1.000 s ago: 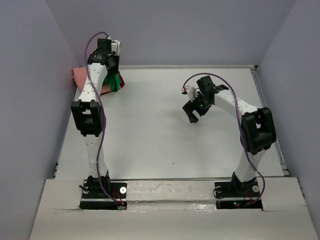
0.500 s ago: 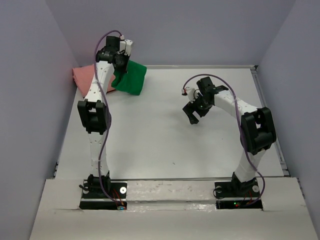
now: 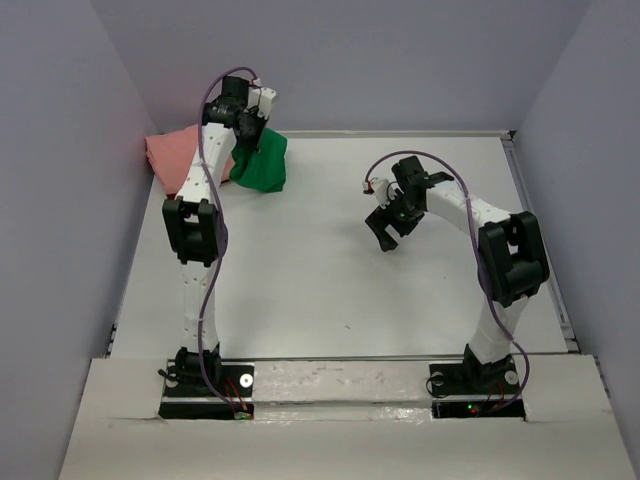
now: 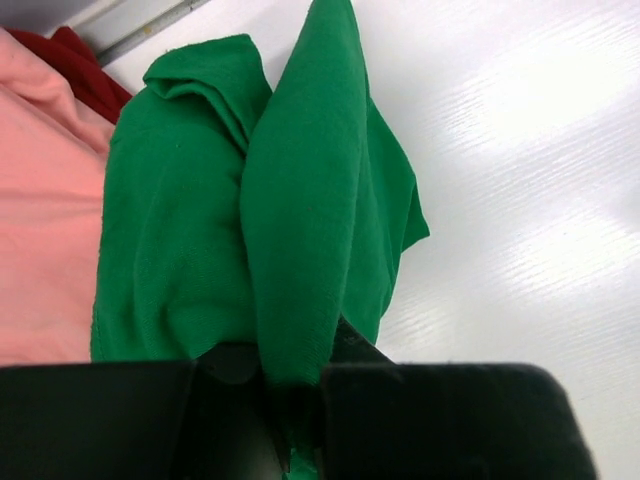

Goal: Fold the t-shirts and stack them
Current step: Put the neatly folded tshirt into the corner of the board with the left arm

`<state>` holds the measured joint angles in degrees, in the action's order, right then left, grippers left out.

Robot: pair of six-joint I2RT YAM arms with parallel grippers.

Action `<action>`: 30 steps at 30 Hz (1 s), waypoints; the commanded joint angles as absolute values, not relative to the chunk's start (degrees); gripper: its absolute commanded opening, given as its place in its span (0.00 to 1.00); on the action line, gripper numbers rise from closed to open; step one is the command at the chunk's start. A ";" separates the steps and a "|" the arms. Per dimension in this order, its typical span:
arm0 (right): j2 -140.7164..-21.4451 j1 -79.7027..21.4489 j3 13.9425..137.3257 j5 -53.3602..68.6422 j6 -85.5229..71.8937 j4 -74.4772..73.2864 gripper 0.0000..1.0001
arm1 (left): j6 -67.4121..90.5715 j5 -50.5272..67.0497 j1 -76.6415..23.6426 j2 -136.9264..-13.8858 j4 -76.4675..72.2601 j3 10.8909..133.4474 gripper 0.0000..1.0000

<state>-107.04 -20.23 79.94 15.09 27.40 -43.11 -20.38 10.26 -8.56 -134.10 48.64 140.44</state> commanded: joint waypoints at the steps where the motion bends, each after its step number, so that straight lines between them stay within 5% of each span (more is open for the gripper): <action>1: -107.23 -20.04 81.30 14.50 27.86 -43.68 1.00 | -22.15 9.32 -10.02 -132.54 46.59 143.97 0.00; 30: -109.33 -20.04 82.35 15.64 28.04 -44.47 1.00 | -24.26 -7.03 -3.43 -127.36 33.40 137.64 0.00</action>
